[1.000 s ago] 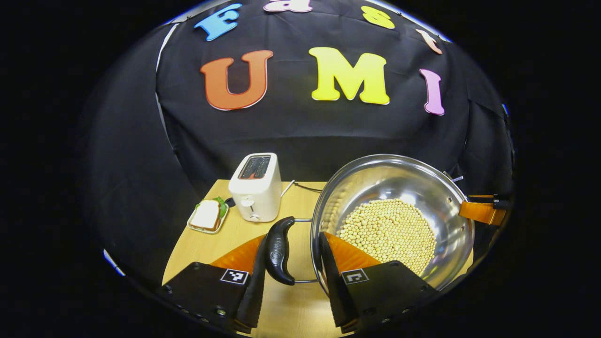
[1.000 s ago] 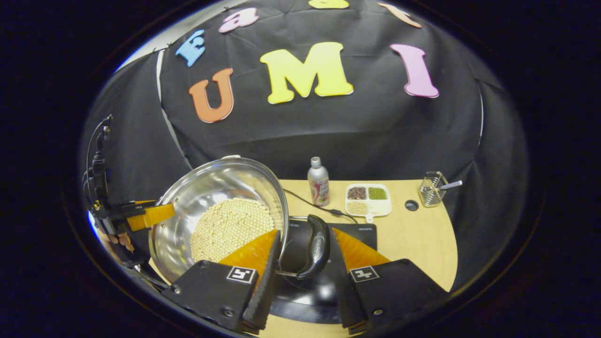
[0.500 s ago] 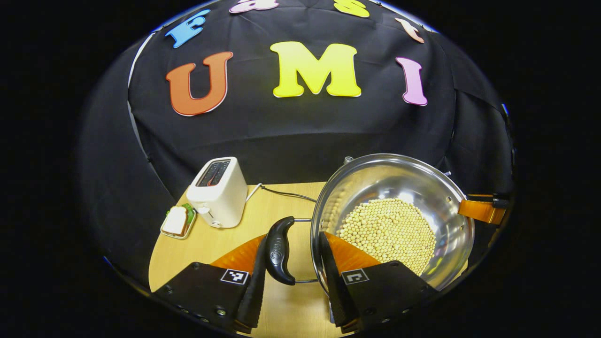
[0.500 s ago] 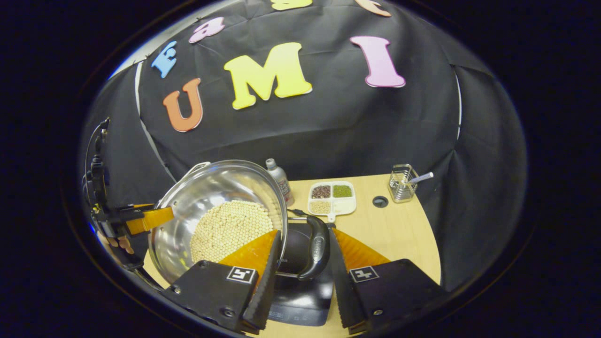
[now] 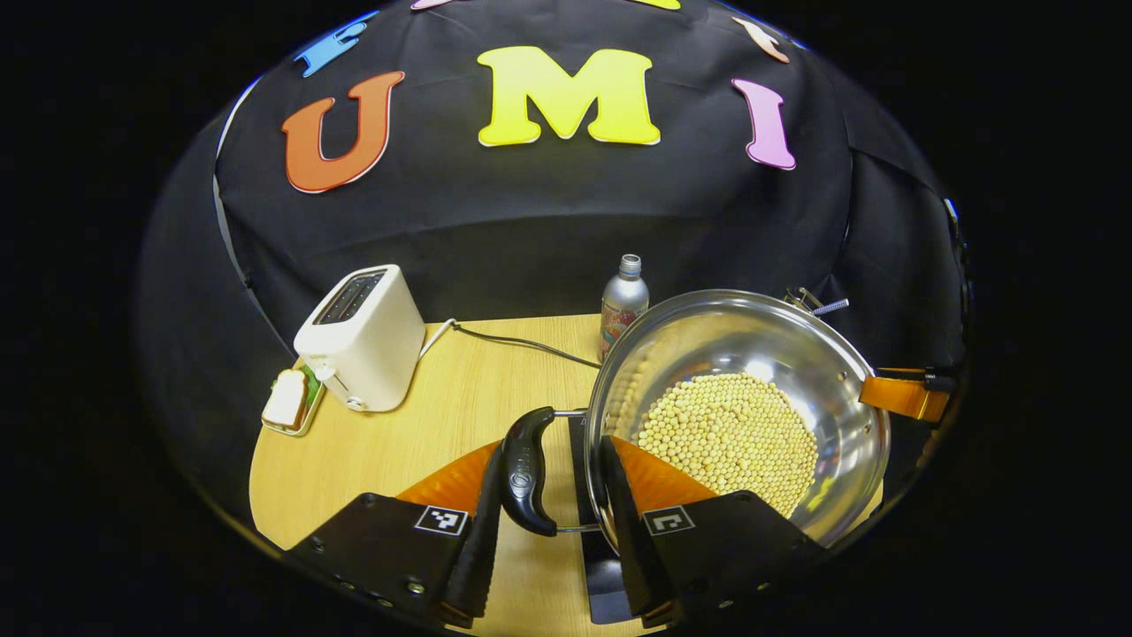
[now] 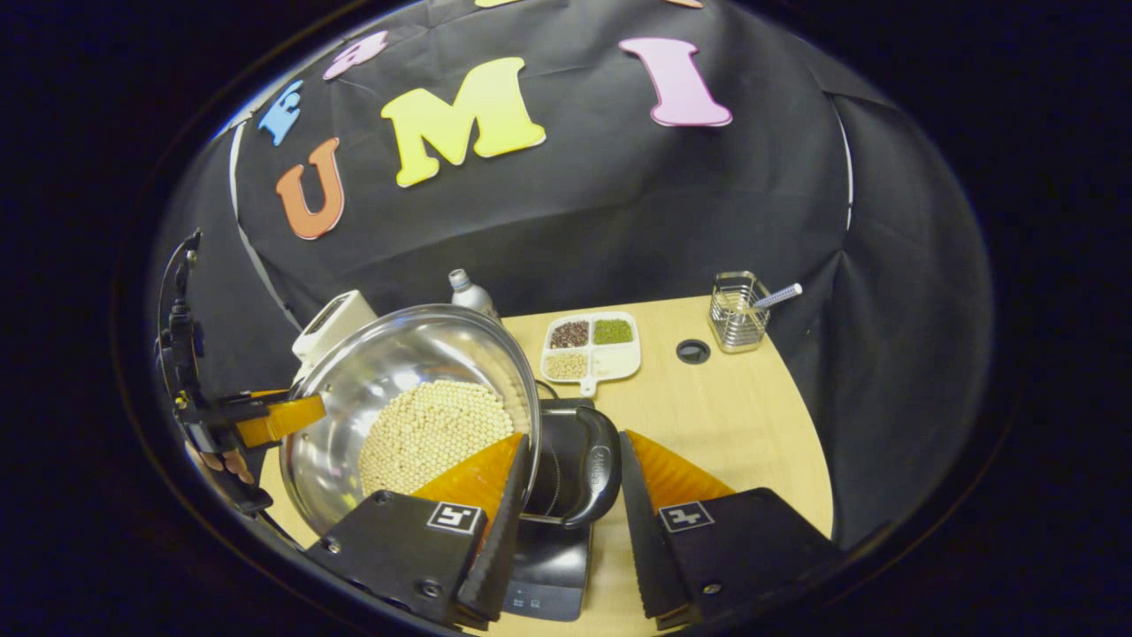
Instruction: First push the handle of the pot to place it horizontally, then grasp the pot with both hands and set it on the induction cooktop.
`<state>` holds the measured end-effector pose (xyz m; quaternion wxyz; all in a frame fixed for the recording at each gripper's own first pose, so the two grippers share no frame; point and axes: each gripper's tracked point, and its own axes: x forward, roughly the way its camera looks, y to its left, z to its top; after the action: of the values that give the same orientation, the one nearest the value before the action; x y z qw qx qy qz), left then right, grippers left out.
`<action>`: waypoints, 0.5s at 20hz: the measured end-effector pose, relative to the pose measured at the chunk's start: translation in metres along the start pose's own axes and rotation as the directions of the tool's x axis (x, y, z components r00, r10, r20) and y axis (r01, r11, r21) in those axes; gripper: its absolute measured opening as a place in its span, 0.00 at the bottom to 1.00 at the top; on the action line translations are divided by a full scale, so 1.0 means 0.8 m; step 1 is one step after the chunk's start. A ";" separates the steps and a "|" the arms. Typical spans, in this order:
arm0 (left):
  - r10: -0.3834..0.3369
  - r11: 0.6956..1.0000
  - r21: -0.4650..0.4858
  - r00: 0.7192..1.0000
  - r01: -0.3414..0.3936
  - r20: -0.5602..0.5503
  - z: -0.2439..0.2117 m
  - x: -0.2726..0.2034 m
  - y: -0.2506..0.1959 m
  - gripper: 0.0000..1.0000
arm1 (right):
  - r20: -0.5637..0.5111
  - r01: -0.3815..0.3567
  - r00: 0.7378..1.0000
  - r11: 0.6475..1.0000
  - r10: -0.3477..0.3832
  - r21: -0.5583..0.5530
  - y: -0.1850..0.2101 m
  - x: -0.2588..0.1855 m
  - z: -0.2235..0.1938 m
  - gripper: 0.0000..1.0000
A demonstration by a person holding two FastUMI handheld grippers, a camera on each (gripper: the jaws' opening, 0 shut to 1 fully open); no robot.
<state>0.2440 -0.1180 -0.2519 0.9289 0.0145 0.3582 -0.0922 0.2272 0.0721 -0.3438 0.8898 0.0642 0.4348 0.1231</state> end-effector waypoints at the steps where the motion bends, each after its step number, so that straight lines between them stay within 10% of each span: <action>1: -0.001 1.000 -0.001 1.000 0.001 -0.006 -0.005 0.008 -0.001 0.57 | -0.006 0.001 1.000 1.000 -0.001 0.001 -0.004 0.006 -0.004 0.56; 10: -0.019 0.998 -0.058 0.998 0.015 -0.064 -0.059 0.060 -0.014 0.57 | -0.022 0.024 0.999 0.999 -0.025 -0.036 -0.029 0.060 -0.046 0.57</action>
<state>0.2461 -0.1321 -0.3186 0.9161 -0.0123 0.3908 -0.0893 0.2307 0.0637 -0.4078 0.8873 0.0419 0.4432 0.1206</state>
